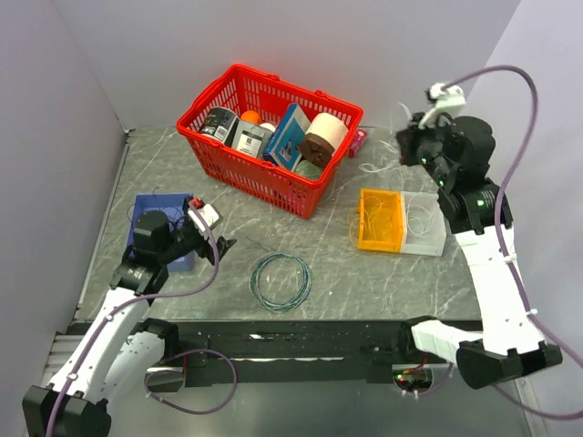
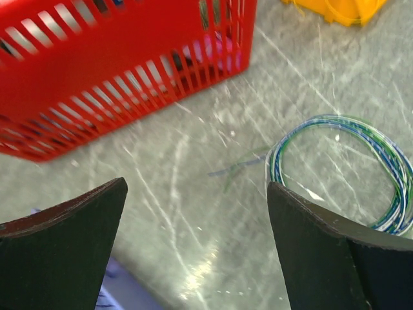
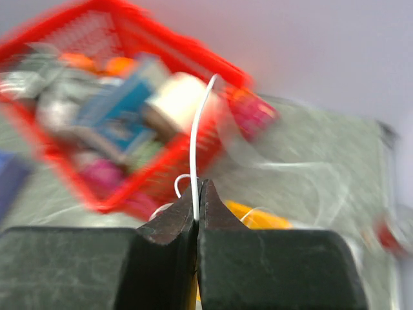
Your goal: Untangle the cables
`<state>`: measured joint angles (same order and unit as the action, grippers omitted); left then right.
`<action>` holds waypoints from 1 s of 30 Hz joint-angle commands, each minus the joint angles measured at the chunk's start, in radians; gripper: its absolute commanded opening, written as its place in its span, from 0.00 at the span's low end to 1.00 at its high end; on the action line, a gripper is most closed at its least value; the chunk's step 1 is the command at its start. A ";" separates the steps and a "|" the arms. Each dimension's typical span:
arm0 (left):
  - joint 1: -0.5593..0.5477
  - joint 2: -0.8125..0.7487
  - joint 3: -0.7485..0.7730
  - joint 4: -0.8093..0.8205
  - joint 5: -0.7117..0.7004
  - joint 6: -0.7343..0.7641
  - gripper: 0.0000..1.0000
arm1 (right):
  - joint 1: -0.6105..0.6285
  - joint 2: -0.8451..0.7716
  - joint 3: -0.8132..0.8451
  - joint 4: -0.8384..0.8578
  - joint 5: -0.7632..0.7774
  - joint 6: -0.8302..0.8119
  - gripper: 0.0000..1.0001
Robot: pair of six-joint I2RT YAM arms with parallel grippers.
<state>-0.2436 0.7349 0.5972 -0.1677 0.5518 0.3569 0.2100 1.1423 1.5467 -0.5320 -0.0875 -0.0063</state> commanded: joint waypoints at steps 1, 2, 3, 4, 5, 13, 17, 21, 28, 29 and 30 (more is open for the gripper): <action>-0.003 -0.057 -0.094 0.217 -0.010 -0.114 0.96 | -0.154 -0.044 -0.124 0.004 0.141 0.074 0.00; -0.005 -0.066 -0.129 0.246 -0.016 -0.125 0.96 | -0.238 -0.052 -0.149 0.021 0.132 0.087 0.00; -0.005 -0.084 -0.146 0.258 -0.036 -0.133 0.96 | -0.276 -0.059 -0.195 0.065 0.124 0.101 0.00; -0.005 -0.092 -0.161 0.264 -0.039 -0.133 0.96 | -0.308 -0.067 -0.217 0.088 0.117 0.126 0.00; -0.005 -0.103 -0.187 0.267 -0.044 -0.130 0.96 | -0.363 -0.067 -0.236 0.108 0.100 0.135 0.00; -0.005 -0.169 -0.258 0.269 -0.105 -0.150 0.96 | -0.457 0.014 -0.365 0.228 0.026 0.215 0.00; -0.005 -0.187 -0.292 0.275 -0.124 -0.177 0.96 | -0.472 0.060 -0.389 0.254 0.026 0.241 0.00; -0.003 -0.206 -0.303 0.278 -0.128 -0.179 0.96 | -0.497 0.117 -0.396 0.248 0.071 0.258 0.00; -0.002 -0.218 -0.309 0.278 -0.151 -0.170 0.96 | -0.528 0.158 -0.465 0.293 0.098 0.258 0.00; -0.002 -0.219 -0.312 0.280 -0.150 -0.171 0.96 | -0.528 0.171 -0.464 0.282 0.092 0.255 0.00; -0.002 -0.219 -0.313 0.290 -0.148 -0.173 0.96 | -0.528 0.200 -0.462 0.270 0.094 0.253 0.00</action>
<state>-0.2455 0.5259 0.2955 0.0681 0.4156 0.1970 -0.3149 1.2888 1.0817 -0.2977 -0.0074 0.2459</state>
